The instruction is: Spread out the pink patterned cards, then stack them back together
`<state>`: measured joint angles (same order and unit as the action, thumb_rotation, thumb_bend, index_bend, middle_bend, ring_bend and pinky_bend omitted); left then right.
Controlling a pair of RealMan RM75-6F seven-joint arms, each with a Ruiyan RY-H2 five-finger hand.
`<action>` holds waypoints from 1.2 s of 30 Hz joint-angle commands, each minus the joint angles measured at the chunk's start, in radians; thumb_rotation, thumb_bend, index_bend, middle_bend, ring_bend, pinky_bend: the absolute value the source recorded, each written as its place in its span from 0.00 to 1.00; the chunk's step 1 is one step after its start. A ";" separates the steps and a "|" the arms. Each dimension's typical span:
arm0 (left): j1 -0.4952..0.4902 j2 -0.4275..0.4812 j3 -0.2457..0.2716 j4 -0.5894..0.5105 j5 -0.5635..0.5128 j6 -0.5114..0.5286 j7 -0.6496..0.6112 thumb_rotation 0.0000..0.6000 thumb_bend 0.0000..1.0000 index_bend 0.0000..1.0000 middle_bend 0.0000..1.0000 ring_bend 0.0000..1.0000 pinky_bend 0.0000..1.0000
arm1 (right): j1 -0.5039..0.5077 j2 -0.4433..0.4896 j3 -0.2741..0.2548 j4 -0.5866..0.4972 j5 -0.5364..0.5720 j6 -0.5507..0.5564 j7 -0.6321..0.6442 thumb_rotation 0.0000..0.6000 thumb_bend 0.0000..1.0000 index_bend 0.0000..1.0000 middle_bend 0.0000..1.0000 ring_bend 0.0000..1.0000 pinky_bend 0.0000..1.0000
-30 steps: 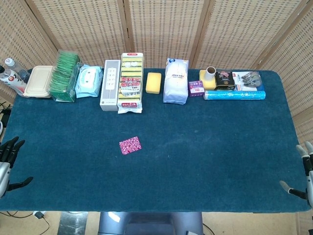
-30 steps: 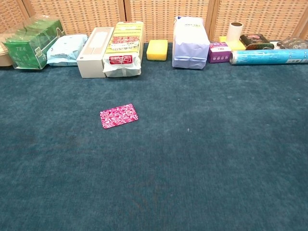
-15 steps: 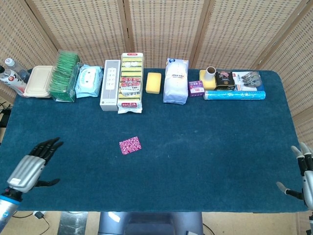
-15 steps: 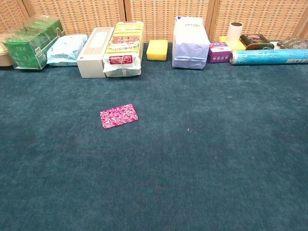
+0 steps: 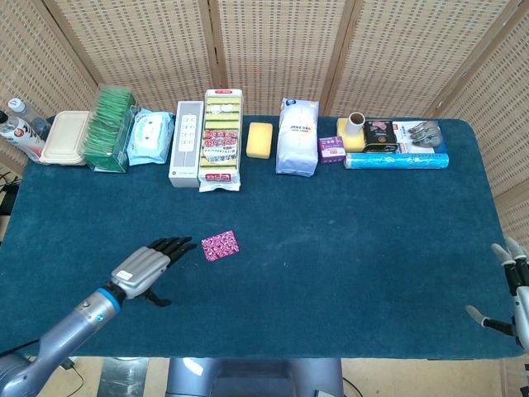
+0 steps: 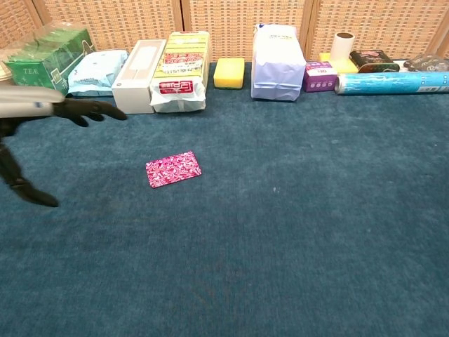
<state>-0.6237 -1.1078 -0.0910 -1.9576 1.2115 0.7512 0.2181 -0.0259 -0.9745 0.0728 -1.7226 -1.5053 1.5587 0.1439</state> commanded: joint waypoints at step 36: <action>-0.434 -0.354 0.091 0.163 -0.796 0.067 0.368 1.00 0.06 0.00 0.00 0.00 0.07 | -0.005 0.043 0.002 0.027 0.016 -0.006 0.142 1.00 0.00 0.08 0.00 0.00 0.00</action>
<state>-1.0536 -1.4667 -0.0060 -1.7881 0.4210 0.8144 0.5827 -0.0304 -0.9315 0.0748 -1.6956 -1.4897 1.5529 0.2856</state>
